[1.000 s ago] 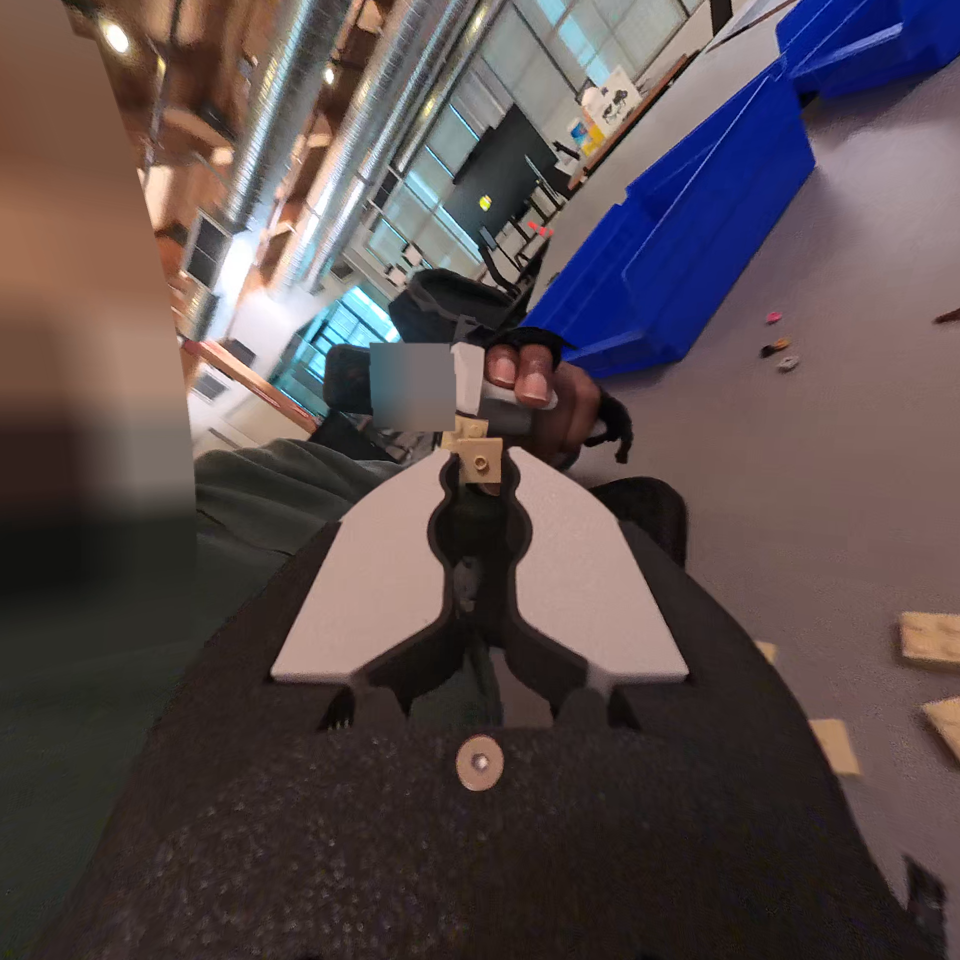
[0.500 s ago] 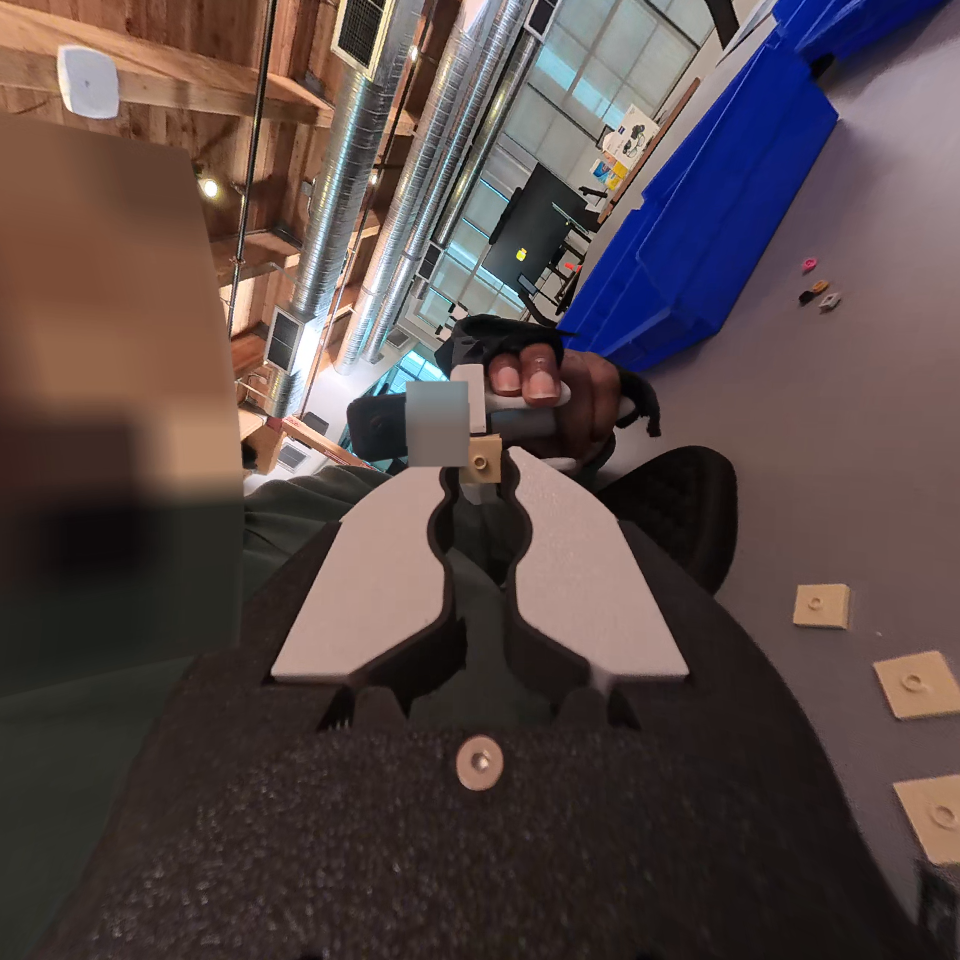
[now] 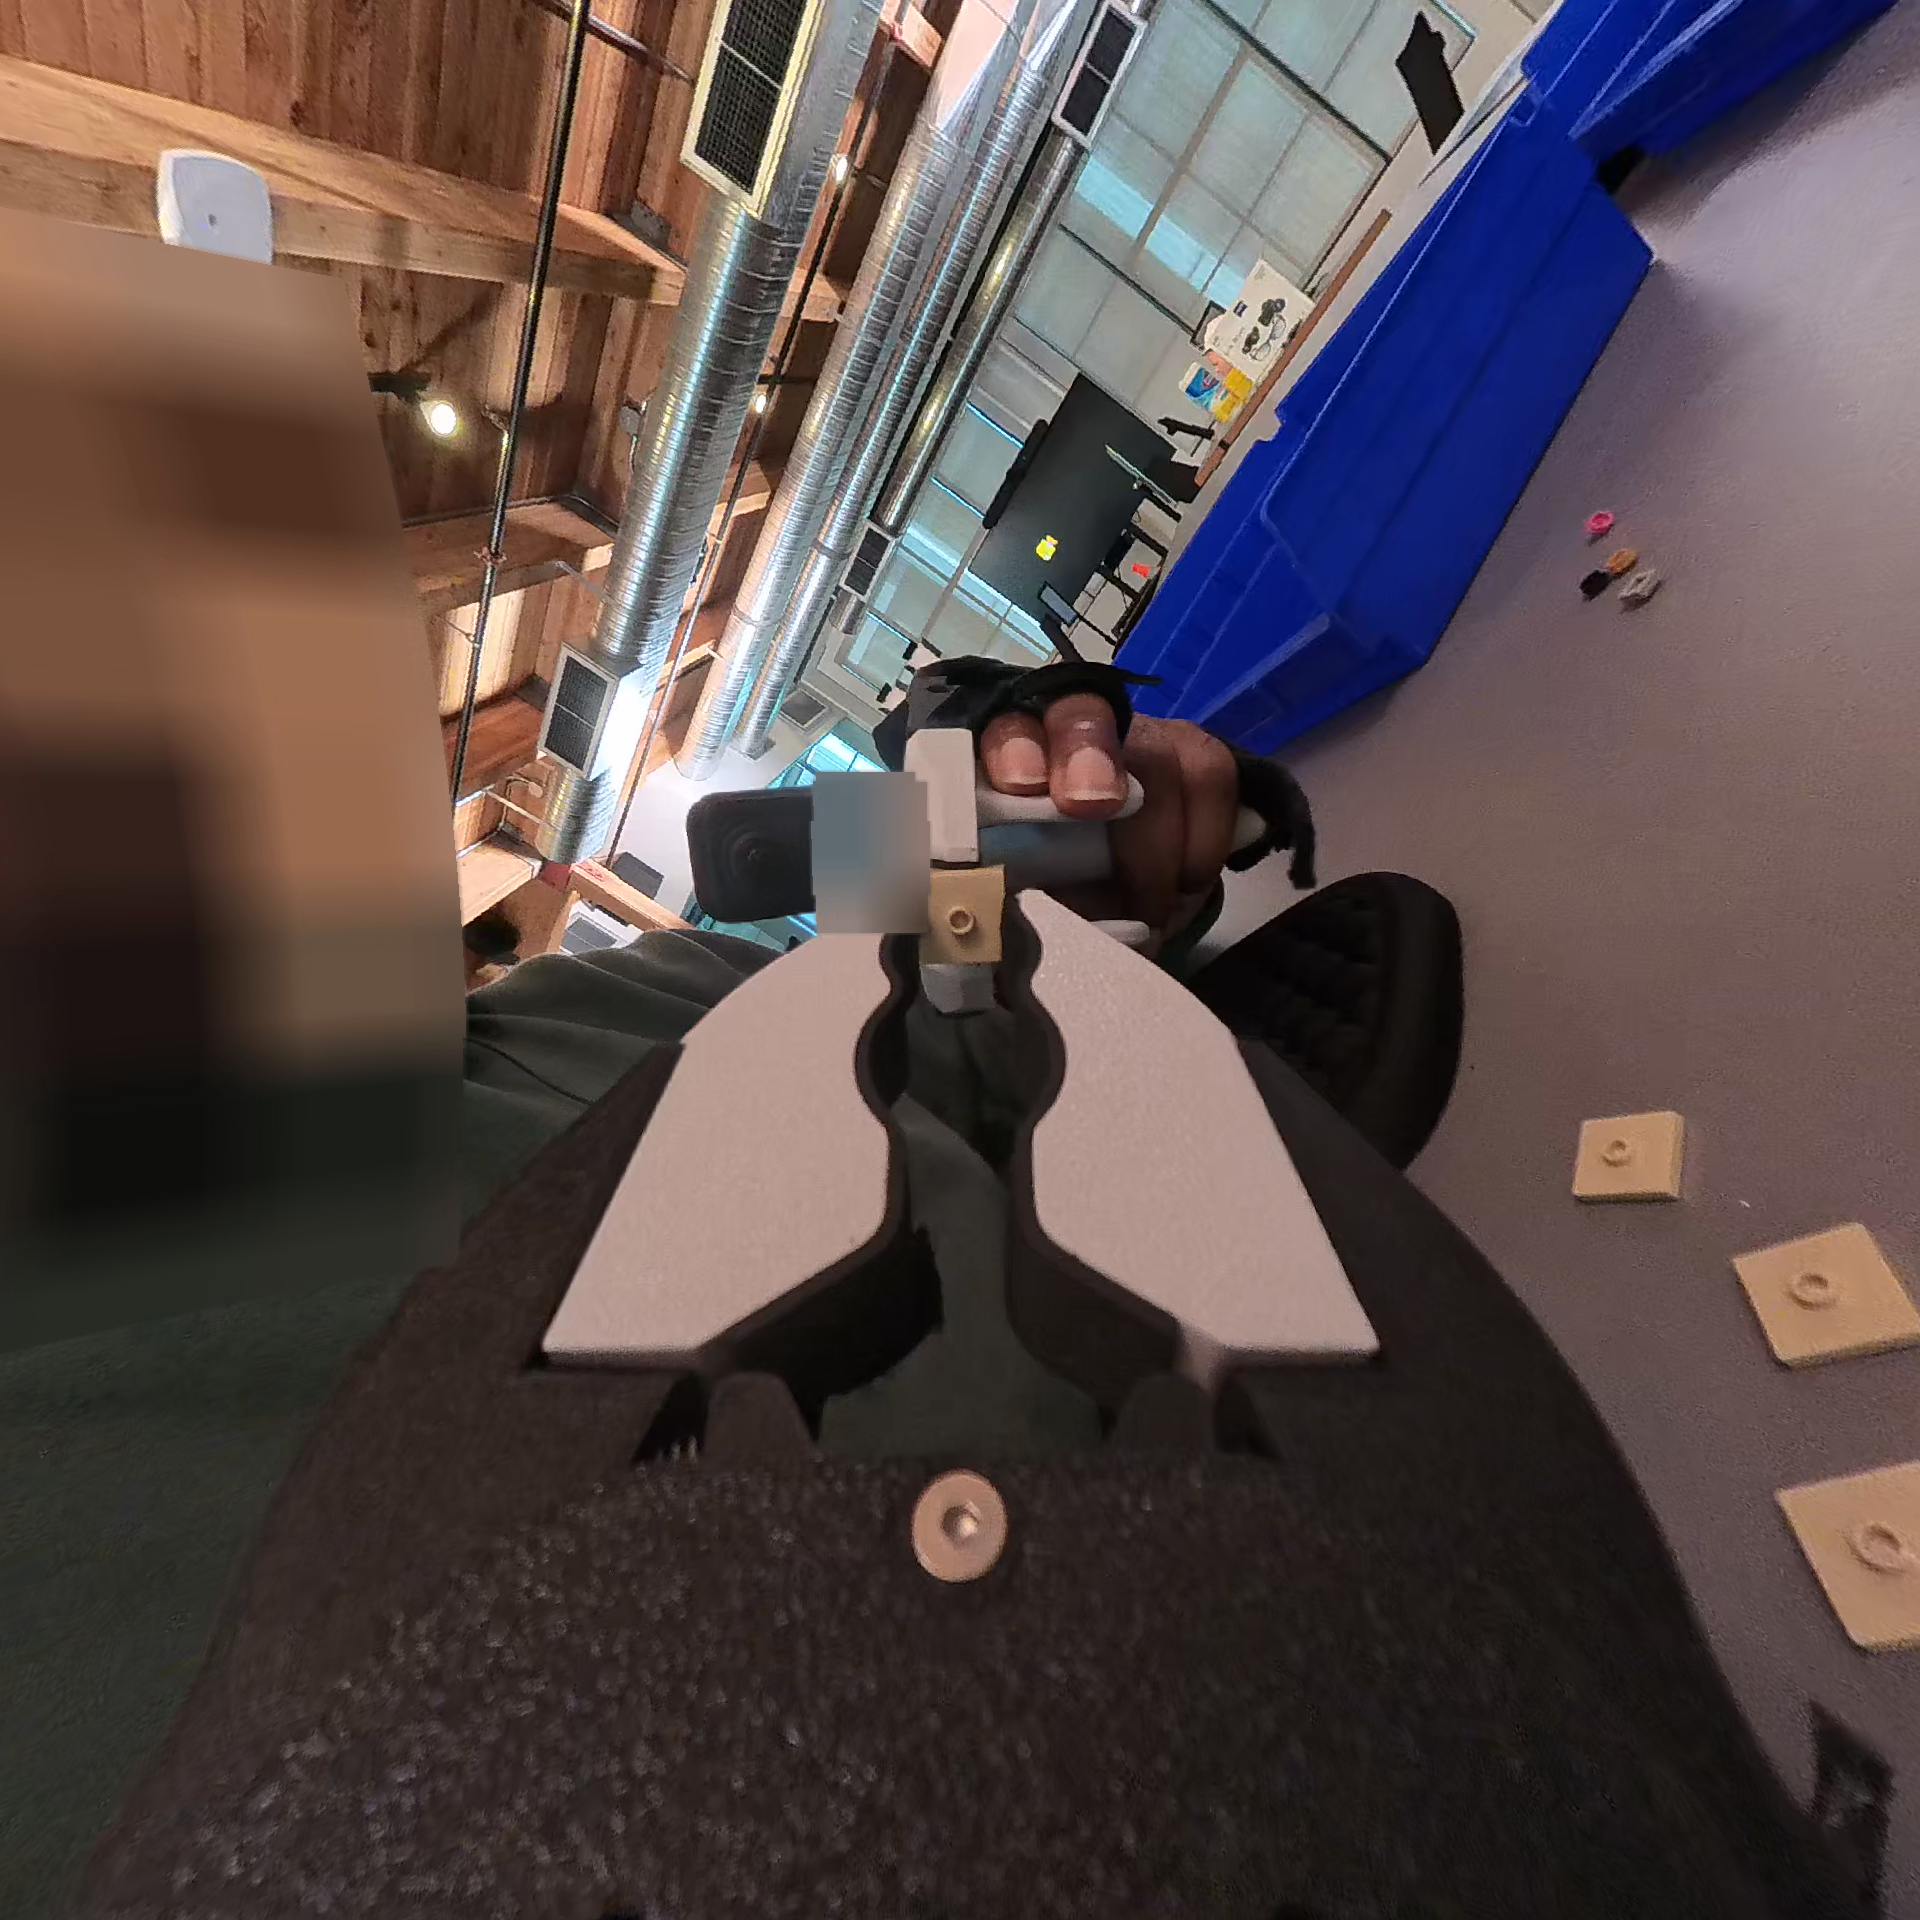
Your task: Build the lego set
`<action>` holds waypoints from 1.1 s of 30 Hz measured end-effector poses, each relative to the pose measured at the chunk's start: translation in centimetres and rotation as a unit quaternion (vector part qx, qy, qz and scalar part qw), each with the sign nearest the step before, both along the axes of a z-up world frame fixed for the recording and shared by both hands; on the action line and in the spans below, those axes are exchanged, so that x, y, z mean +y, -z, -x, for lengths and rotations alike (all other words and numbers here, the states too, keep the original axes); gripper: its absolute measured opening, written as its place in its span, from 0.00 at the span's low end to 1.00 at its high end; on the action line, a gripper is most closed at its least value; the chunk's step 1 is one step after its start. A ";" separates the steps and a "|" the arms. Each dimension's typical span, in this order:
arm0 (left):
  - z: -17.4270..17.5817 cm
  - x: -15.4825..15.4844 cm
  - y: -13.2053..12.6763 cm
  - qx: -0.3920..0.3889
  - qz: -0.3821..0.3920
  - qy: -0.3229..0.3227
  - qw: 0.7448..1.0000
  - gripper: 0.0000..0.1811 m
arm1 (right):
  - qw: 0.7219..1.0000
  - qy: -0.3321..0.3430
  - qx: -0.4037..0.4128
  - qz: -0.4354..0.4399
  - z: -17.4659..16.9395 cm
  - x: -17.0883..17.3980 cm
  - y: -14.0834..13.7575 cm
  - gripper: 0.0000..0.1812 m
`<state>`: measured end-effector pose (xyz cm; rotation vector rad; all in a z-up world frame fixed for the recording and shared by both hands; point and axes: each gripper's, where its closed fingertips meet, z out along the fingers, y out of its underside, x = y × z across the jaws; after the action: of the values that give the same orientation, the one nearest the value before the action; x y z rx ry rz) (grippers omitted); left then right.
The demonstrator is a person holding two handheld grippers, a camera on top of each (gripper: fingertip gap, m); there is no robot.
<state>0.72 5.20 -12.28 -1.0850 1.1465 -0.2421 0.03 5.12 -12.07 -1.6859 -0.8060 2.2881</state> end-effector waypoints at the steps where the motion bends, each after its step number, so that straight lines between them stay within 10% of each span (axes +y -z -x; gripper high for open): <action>1: 0.0 0.0 0.2 0.002 0.004 0.001 1.000 0.08 | 1.000 0.001 -0.003 -0.001 0.0 0.0 0.1 0.08; 33: -3.7 0.2 -0.2 0.053 -0.052 0.028 0.997 0.11 | 0.999 -0.030 -0.006 -0.036 -3.0 0.3 0.1 0.14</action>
<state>4.41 5.35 -12.12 -0.9841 1.2716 -0.1686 3.04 5.47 -12.17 -1.6687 -0.9430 2.2591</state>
